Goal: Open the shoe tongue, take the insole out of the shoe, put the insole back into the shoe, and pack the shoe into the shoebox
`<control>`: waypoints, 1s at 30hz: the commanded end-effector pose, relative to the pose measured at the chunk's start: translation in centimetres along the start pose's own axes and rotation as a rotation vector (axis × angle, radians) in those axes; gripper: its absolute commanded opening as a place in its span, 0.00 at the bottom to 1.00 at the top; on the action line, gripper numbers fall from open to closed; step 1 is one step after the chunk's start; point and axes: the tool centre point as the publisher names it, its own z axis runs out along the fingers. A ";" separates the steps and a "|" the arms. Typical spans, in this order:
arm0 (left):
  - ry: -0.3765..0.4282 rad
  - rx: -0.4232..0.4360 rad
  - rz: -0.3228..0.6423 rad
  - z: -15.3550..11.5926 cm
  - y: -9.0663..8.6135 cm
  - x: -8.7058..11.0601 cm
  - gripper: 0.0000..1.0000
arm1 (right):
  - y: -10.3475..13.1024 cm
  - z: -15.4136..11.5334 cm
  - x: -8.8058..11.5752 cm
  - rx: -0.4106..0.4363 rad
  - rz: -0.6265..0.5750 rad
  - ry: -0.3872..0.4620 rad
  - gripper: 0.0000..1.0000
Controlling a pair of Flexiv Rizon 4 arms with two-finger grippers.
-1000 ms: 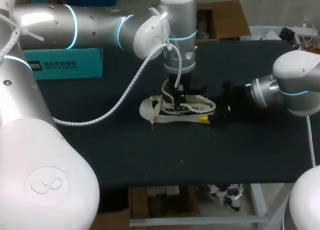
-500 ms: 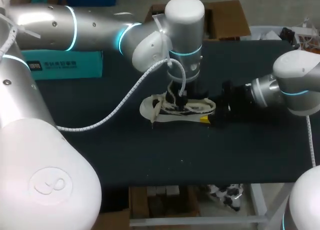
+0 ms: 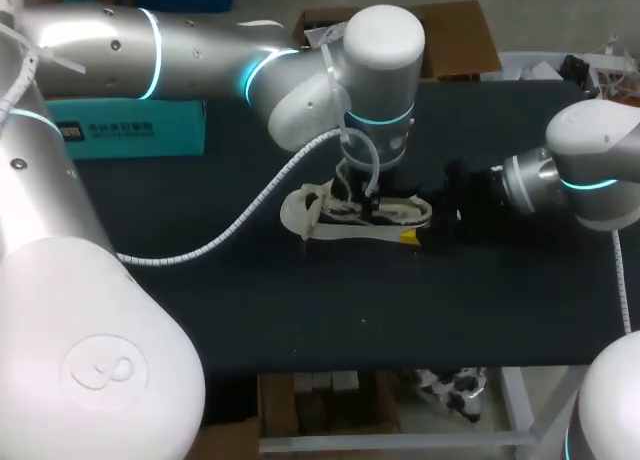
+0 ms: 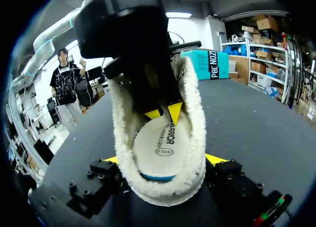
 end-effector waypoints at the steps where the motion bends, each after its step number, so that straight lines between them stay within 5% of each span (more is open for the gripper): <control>1: 0.001 0.052 0.002 8.8 0.5 -1.2 0.00 | -0.7 0.7 0.0 -0.005 -0.002 0.008 0.00; 13: 0.050 0.235 0.075 -0.4 -0.7 0.3 0.00 | -0.7 0.7 0.0 -0.005 -0.002 0.008 0.00; 30: 0.138 0.437 0.098 -6.2 -2.2 1.3 0.00 | -0.7 0.7 0.0 -0.005 -0.002 0.008 0.00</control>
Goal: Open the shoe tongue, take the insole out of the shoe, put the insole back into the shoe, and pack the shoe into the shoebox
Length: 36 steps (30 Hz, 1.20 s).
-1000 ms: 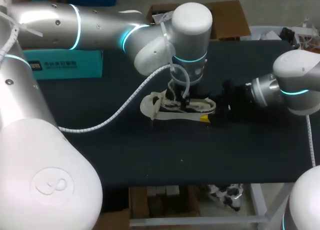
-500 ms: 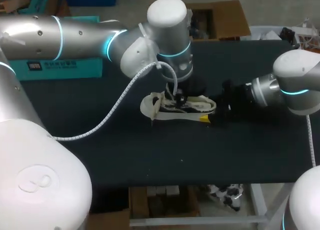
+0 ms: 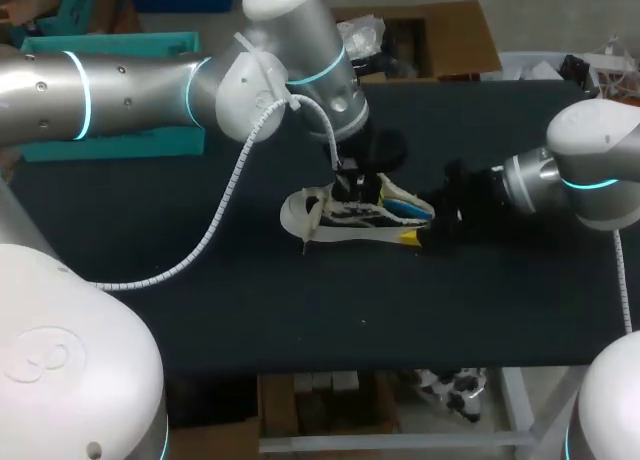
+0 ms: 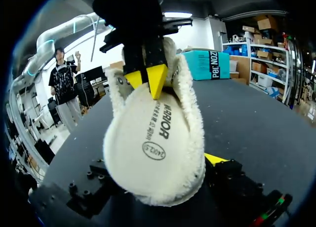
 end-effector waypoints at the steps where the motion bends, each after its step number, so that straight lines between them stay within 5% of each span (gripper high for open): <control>1: 0.003 0.043 0.002 -1.2 -0.5 0.3 0.00 | -0.7 0.8 -0.2 -0.004 -0.001 0.002 0.00; 9: 0.018 0.055 0.004 -1.2 -1.3 0.8 0.00 | -0.7 0.8 -0.2 -0.004 -0.001 0.002 0.00; 10: 0.022 0.046 0.002 -1.1 -1.4 0.8 0.07 | -0.7 0.8 -0.2 -0.004 -0.001 0.002 0.00; 11: 0.023 0.045 0.002 -1.0 -1.5 0.9 0.31 | -0.7 0.8 -0.2 -0.004 -0.001 0.002 0.00; 17: 0.014 0.037 0.011 -1.0 -2.2 1.7 0.57 | -0.7 0.8 -0.2 -0.004 -0.001 0.002 0.00; 26: -0.025 0.041 0.065 -0.9 -4.1 3.1 0.56 | -0.7 0.8 -0.2 -0.004 -0.001 0.002 0.00; 36: -0.102 -0.003 0.064 1.1 -5.6 2.4 0.51 | -0.7 0.8 -0.2 -0.004 -0.001 0.002 0.00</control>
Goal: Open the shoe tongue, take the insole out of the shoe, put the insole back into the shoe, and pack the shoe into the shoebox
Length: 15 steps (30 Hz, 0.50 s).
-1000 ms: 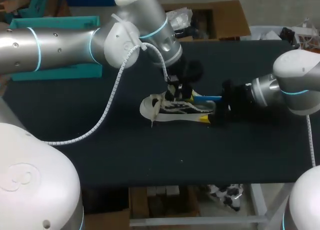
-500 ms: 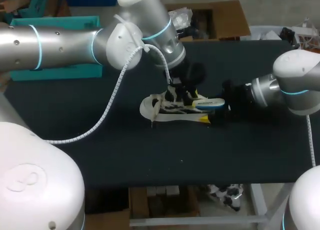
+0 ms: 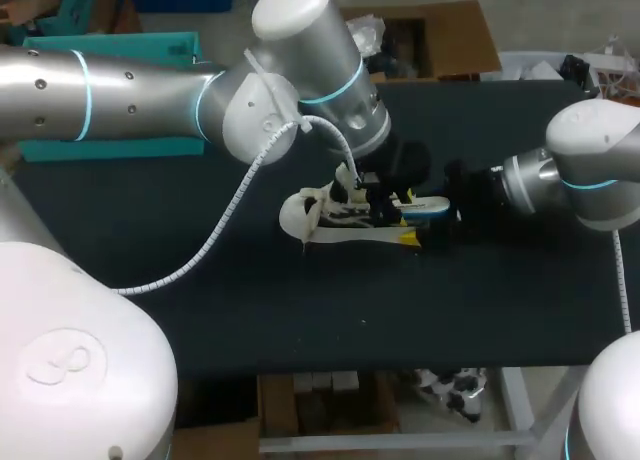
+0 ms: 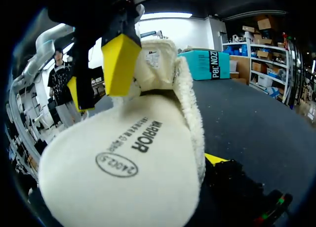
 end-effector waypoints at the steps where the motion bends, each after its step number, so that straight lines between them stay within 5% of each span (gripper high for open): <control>1: -0.030 -0.026 -0.008 1.4 -0.7 -0.3 0.50 | -0.7 0.7 -0.2 -0.004 -0.001 0.002 0.00; 15: -0.091 -0.050 -0.037 2.9 -0.7 -2.3 0.52 | -0.7 0.7 -0.2 -0.004 -0.001 0.002 0.00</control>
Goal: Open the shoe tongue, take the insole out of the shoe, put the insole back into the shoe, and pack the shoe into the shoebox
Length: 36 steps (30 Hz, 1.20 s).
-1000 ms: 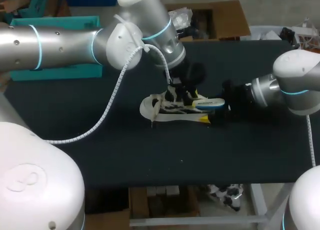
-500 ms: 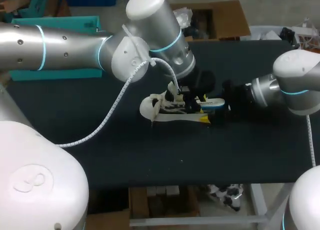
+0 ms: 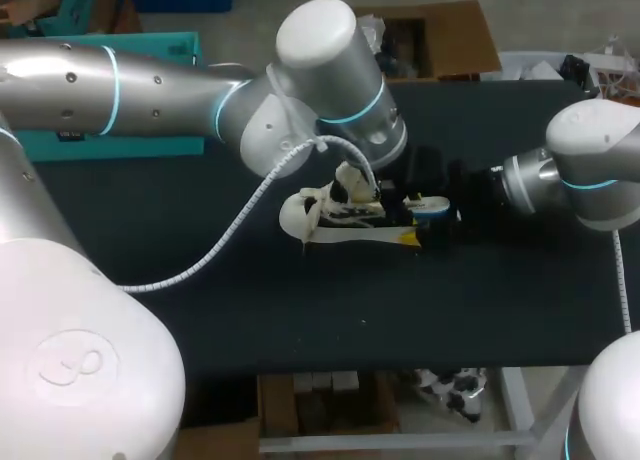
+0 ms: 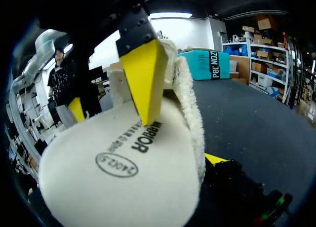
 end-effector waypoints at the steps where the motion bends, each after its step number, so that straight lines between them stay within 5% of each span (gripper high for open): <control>1: -0.010 -0.006 -0.004 0.7 -0.3 -0.3 0.51 | -0.7 0.7 -0.2 -0.004 -0.001 0.002 0.00; 16: -0.050 0.010 -0.035 -1.0 0.7 -1.5 0.37 | -0.7 0.7 -0.2 -0.004 -0.001 0.002 0.00; 20: -0.051 0.014 -0.043 -1.2 0.8 -1.7 0.18 | -0.7 0.7 -0.2 -0.004 -0.001 0.002 0.00; 22: -0.051 0.016 -0.043 -1.3 0.7 -1.6 0.00 | -0.7 0.7 -0.2 -0.004 -0.001 0.002 0.00; 36: 0.031 0.113 0.038 -3.2 0.2 0.0 0.00 | -0.7 0.7 -0.2 -0.004 -0.001 0.002 0.00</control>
